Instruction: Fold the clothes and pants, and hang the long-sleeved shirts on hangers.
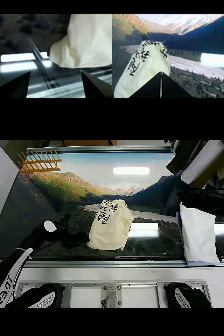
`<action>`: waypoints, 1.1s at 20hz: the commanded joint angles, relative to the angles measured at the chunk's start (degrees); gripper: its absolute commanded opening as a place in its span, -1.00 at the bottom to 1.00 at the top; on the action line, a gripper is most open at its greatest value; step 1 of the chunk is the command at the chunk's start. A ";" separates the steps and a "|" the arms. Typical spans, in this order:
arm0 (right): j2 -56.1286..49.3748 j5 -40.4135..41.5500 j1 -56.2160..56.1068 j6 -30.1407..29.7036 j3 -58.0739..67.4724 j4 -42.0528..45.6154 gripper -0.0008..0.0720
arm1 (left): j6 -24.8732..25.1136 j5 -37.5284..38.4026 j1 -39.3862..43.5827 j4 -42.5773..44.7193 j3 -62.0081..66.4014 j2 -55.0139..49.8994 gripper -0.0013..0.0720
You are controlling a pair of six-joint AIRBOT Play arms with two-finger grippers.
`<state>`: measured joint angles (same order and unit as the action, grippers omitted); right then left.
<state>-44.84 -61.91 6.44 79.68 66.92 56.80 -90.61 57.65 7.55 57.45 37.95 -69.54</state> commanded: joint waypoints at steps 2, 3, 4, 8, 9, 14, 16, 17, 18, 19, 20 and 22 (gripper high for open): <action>0.00 -0.07 0.00 0.02 0.00 -0.04 -0.95 | 0.61 -5.44 4.66 -6.49 -2.19 -3.61 0.91; 0.00 -0.07 0.00 0.02 0.00 -0.04 -0.95 | 0.63 -5.35 6.51 -6.36 -0.33 -5.66 0.91; 0.00 -0.09 0.00 0.02 -0.02 -0.04 -0.95 | 0.63 -5.25 8.11 -6.27 1.64 -7.80 0.86; -0.50 -1.20 0.00 0.00 -0.46 0.04 -0.95 | 0.31 -5.35 9.92 -3.67 7.82 -13.33 -0.95; -1.22 -2.71 0.00 0.04 -0.76 0.66 -0.95 | 0.37 -4.68 8.66 -2.78 9.16 -13.33 -0.95; -8.61 -5.44 -4.90 7.04 -6.14 15.91 -0.95 | 0.50 0.17 -3.65 3.06 15.02 -5.75 -0.95; -14.14 -2.54 -8.15 8.24 -9.16 17.00 -0.89 | 1.11 0.46 -7.50 3.02 15.15 -2.16 -0.95; -17.55 -0.70 -9.62 8.24 -10.16 15.30 -0.40 | 1.46 0.72 -8.63 3.02 15.12 -0.92 -0.95; -21.79 1.16 -11.15 8.24 -10.60 12.90 0.38 | 1.75 1.05 -9.40 2.99 15.12 0.00 -0.95; -26.14 3.50 -12.59 8.24 -10.58 10.73 0.50 | 1.86 1.25 -9.70 2.99 15.12 0.57 -0.95; -29.86 5.95 -13.90 8.22 -10.58 8.66 0.35 | 2.32 1.31 -9.68 2.99 15.12 0.83 -0.95; -36.50 12.24 -16.24 8.22 -10.56 3.50 0.31 | 2.54 1.44 -9.66 2.97 15.12 0.72 -0.95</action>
<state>-72.27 -57.52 -6.35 87.26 57.01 65.95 -88.82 58.57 -0.97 60.03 52.86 -69.93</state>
